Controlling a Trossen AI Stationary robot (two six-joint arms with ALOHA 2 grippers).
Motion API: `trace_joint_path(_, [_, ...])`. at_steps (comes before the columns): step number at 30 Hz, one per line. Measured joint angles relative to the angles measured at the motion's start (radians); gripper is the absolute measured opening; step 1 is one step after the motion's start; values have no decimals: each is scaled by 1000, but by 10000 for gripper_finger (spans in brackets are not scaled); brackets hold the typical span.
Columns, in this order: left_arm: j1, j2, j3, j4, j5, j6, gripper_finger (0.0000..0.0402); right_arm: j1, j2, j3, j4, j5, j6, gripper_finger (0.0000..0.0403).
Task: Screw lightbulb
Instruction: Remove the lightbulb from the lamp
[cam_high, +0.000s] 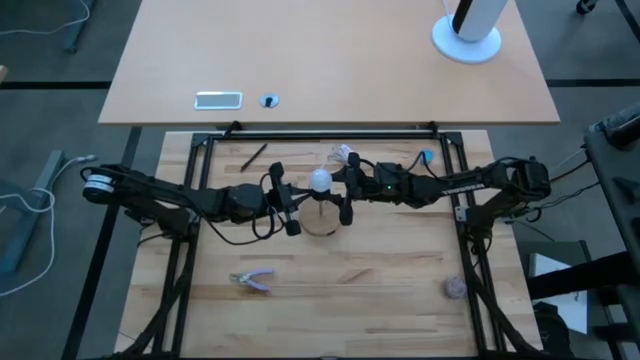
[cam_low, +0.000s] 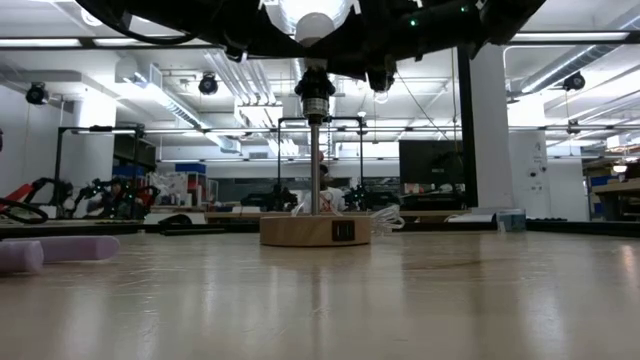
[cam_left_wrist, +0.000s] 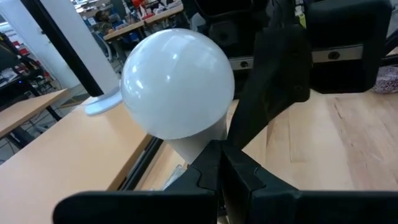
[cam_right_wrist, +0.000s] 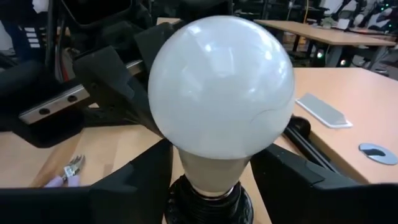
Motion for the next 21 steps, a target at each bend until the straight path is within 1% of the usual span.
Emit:
trace_joint_path(4, [0, 0, 0, -4, -1, 0, 0, 0, -1, 0, -1, 3, -8, 188])
trace_joint_path(9, [-2, 0, 0, -5, -7, 0, 0, 0, -1, 0, -3, 4, -12, 146])
trace_joint_path(12, [-3, 0, 0, -7, -30, 0, 0, -1, -1, 0, -2, 6, -7, 126])
trace_joint_path(15, [-5, 0, 0, -23, -50, -8, 0, -3, -3, 0, -2, 4, 16, 124])
trace_joint_path(18, [-5, 0, 0, -31, -56, -15, 0, -4, -8, 0, -1, 2, 36, 133])
trace_joint_path(21, [-5, 0, 0, -39, -56, -26, 0, -4, -8, 1, -2, 20, 71, 133])
